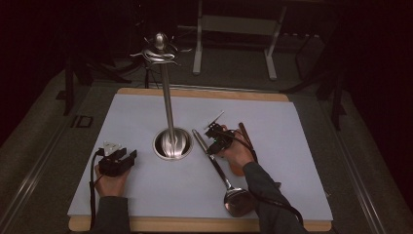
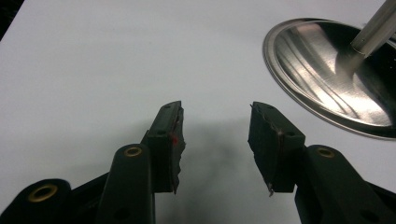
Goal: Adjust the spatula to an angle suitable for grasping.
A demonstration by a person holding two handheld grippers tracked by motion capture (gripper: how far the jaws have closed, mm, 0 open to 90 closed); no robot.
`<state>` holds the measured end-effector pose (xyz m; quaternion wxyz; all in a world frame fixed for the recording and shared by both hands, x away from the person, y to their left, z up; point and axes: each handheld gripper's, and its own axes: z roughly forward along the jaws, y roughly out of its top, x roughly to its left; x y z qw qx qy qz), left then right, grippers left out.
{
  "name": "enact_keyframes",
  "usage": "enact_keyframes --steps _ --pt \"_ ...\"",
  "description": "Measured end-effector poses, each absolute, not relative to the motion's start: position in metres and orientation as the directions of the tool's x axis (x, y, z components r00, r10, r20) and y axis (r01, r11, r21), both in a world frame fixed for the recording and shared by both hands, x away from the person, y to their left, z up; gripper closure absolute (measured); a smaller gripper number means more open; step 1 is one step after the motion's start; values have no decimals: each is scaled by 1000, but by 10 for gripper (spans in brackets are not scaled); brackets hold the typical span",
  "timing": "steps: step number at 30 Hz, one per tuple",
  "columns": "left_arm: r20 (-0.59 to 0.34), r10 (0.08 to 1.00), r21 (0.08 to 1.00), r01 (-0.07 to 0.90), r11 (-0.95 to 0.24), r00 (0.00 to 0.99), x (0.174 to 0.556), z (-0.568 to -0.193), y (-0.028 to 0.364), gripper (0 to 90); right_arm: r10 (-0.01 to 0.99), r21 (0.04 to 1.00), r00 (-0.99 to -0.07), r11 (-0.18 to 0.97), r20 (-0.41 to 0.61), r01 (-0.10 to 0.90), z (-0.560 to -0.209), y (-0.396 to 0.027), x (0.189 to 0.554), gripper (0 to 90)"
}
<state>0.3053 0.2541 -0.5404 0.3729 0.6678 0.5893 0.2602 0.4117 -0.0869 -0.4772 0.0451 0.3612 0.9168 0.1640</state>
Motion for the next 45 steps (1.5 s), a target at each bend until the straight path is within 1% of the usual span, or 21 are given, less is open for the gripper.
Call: enact_keyframes --steps 5,10,13,16,18,25,30,36,43,45 --pt "-92 981 805 592 -28 171 305 -540 254 548 688 304 -724 681 45 666 -482 -73 419 606" --pt "-93 981 805 592 -27 172 305 -540 254 546 705 259 -707 673 58 693 -487 -63 427 633" --pt "-95 981 805 593 -25 171 305 -540 254 546 708 237 -705 680 31 693 -490 -58 430 640" --pt "-95 981 805 593 -25 171 305 -540 254 545 715 225 -698 676 30 702 -492 -57 432 637" --pt "-96 981 805 593 -25 171 305 -540 254 544 719 183 -694 678 37 712 -498 -55 434 640" --pt "-96 981 806 592 -24 171 305 -540 254 543 740 168 -671 657 46 735 -498 -55 438 661" --pt "-97 980 806 591 -23 171 305 -540 254 543 752 212 -650 622 106 754 -496 -64 438 666" --pt "-95 981 806 591 -24 170 305 -540 254 543 744 277 -645 592 175 757 -481 -74 435 673" --pt "-95 981 807 590 -24 169 305 -540 254 543 693 384 -685 583 224 716 -455 -85 431 681" --pt "-95 981 808 589 -24 169 305 -540 254 543 688 395 -687 579 234 713 -452 -87 430 684"
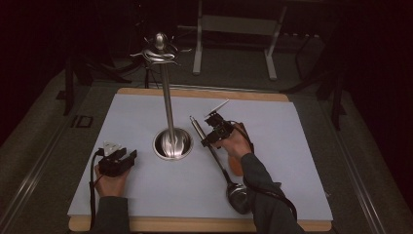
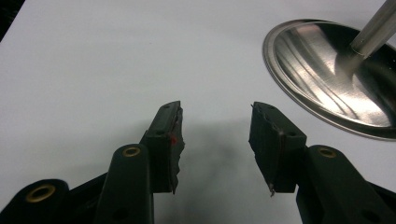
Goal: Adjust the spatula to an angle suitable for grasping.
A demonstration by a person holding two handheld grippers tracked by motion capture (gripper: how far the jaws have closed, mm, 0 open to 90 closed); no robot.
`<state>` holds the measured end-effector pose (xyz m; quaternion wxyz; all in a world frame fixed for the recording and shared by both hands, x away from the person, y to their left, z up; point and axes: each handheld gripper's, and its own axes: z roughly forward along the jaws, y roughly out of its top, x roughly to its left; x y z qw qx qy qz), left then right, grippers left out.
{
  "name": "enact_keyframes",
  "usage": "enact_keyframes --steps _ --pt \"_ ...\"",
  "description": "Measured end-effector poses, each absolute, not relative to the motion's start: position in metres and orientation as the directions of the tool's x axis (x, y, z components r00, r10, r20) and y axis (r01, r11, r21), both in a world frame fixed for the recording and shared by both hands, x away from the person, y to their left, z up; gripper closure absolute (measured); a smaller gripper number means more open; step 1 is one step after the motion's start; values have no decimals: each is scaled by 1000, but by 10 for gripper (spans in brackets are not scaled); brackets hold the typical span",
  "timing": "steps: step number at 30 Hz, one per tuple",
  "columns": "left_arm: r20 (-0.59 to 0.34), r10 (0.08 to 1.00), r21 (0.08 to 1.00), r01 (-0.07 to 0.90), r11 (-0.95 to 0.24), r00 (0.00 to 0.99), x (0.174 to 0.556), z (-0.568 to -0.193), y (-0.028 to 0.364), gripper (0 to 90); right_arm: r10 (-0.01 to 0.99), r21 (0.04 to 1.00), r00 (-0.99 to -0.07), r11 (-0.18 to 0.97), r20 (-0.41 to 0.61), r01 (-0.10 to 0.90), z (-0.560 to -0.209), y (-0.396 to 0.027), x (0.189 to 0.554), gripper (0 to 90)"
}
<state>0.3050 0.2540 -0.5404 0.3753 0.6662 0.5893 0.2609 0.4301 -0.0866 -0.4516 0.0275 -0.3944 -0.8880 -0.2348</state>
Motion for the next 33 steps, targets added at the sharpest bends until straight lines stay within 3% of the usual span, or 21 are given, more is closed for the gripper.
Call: enact_keyframes --steps 21,33 --pt "-93 981 809 588 -24 169 305 -540 254 543 527 646 -810 531 255 549 -411 -114 418 691" --pt "-88 981 813 582 -29 172 304 -540 253 543 493 722 -830 471 260 506 -397 -130 411 693"
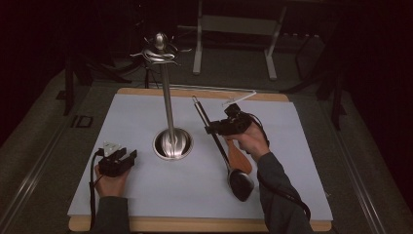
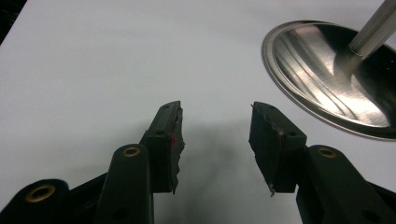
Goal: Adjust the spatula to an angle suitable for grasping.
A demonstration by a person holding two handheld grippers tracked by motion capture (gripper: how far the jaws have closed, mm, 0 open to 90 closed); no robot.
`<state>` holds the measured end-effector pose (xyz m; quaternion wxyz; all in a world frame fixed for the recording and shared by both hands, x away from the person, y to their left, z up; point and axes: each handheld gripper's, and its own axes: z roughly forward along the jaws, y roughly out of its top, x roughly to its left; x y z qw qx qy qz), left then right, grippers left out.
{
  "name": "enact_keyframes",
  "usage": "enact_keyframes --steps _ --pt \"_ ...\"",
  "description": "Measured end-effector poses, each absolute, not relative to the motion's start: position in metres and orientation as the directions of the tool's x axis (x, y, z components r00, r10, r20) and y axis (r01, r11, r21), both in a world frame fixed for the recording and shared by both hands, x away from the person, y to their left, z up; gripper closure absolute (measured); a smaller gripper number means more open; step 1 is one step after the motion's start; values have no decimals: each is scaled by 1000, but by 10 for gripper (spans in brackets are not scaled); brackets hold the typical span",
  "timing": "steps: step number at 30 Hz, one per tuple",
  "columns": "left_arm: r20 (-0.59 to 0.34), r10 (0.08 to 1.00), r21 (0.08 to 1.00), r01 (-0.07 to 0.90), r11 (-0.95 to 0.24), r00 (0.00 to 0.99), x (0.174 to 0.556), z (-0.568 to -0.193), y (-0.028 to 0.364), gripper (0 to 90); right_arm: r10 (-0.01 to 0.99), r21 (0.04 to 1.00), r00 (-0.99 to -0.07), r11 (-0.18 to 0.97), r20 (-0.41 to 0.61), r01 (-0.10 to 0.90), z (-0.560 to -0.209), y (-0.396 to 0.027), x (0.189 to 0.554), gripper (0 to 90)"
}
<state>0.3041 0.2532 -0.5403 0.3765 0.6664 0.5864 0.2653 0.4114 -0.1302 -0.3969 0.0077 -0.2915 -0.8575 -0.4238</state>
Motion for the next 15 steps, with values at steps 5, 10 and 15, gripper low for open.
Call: enact_keyframes --steps 5,10,15 --pt "-82 981 813 582 -36 175 304 -540 253 543 482 744 -841 462 246 483 -392 -133 407 693" --pt "-80 981 813 581 -37 175 304 -540 253 539 482 767 -848 450 222 457 -386 -135 403 693" --pt "-82 981 813 581 -35 175 304 -540 253 538 475 785 -856 443 204 433 -379 -135 399 694"
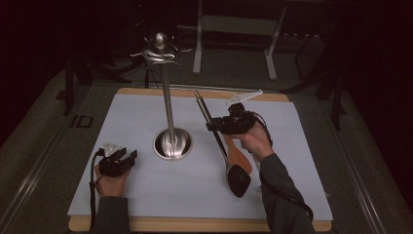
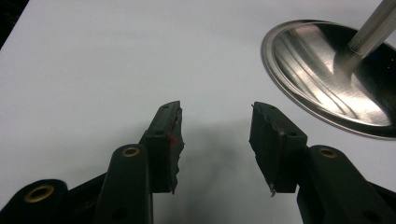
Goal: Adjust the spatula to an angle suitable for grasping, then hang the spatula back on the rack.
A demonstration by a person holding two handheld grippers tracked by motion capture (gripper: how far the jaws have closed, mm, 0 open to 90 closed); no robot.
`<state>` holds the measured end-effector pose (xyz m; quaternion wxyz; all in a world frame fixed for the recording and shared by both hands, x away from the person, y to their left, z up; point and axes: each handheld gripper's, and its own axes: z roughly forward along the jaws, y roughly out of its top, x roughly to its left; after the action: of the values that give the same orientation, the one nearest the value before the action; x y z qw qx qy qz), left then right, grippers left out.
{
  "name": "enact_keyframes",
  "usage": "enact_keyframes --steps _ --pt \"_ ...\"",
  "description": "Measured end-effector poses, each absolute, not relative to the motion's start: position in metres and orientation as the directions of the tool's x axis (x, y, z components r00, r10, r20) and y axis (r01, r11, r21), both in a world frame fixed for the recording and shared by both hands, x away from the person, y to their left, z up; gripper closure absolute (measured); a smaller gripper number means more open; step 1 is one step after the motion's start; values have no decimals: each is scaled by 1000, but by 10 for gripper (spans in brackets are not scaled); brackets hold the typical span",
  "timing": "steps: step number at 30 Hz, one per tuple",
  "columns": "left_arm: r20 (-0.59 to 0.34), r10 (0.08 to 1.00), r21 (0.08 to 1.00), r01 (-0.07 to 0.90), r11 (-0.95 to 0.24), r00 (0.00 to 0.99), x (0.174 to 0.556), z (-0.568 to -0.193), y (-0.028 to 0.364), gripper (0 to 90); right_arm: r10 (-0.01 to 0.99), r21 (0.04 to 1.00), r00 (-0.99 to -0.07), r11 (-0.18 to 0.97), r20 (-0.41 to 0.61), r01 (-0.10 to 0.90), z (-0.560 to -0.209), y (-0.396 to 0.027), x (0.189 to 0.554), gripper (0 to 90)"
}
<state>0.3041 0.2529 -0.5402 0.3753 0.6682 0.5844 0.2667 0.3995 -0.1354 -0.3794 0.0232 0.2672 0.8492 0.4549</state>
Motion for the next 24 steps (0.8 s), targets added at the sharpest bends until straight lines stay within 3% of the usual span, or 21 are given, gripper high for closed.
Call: enact_keyframes --steps 24 --pt "-85 981 815 579 -32 174 304 -540 253 537 414 864 -897 384 152 324 -354 -136 388 694"
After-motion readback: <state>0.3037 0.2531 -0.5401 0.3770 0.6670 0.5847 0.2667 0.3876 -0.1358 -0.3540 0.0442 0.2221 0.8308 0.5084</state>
